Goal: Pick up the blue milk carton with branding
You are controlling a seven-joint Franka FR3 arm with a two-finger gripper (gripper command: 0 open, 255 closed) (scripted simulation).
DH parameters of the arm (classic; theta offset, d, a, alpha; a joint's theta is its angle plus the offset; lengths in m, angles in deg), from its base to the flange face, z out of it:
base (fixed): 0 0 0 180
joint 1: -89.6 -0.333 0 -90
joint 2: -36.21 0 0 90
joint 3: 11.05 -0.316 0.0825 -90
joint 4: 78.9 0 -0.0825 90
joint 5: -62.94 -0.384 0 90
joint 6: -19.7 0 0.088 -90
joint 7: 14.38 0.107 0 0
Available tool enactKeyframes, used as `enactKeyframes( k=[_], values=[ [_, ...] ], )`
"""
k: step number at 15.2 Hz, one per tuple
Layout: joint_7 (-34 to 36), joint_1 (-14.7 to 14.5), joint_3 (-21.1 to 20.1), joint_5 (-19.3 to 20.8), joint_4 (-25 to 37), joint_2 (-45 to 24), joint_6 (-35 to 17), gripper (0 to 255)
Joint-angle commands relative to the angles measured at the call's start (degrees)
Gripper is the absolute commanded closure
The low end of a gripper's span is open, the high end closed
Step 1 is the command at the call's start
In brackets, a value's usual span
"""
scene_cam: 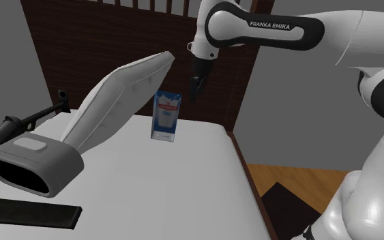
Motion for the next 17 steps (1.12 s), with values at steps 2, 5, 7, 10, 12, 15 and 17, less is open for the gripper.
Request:
enactKeyframes(
  k=[2,5,7,10,12,15,17],
  values=[
    [-1.42,-1.44,-1.30,0.27,9.69,-7.17,2.21,0],
    [-2.51,-2.86,-2.33,0.70,17.79,-12.78,4.48,0],
    [-2.56,-2.76,-2.31,0.61,15.29,-12.15,2.60,0],
    [-2.63,-2.64,-2.29,0.51,11.91,-11.44,-0.07,0],
    [-2.68,-2.58,-2.28,0.46,9.82,-11.06,-1.79,0],
    [-2.71,-2.56,-2.26,0.47,9.52,-11.16,-2.19,255],
    [-2.64,-2.60,-2.29,0.47,9.29,-11.07,-2.33,255]
  ],
)
